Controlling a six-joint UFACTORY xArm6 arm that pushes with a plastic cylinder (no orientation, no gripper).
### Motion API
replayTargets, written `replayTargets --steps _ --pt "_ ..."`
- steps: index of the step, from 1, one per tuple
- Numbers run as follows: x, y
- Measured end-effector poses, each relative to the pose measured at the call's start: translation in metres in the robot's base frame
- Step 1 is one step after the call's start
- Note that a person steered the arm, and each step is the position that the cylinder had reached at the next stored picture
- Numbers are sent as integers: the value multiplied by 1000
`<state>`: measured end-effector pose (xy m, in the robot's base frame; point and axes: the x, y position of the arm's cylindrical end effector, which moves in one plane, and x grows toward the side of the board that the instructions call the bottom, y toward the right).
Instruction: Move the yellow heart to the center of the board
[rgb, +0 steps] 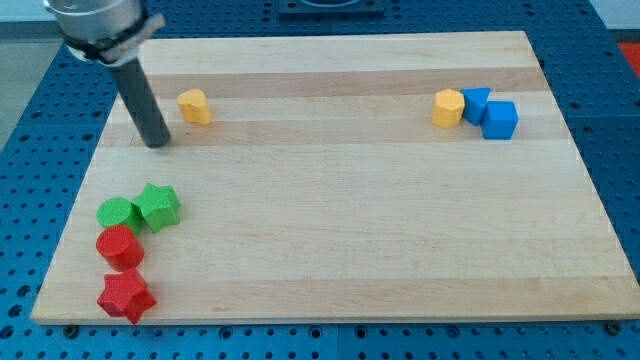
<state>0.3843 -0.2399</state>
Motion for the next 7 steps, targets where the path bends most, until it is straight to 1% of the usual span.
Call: replayTargets --steps 1,2,4,5,6,7 --pt "-55 -11" --pt "-75 -7" --pt "-69 0" --pt "-54 4" --pt "-54 4" --pt "-54 20"
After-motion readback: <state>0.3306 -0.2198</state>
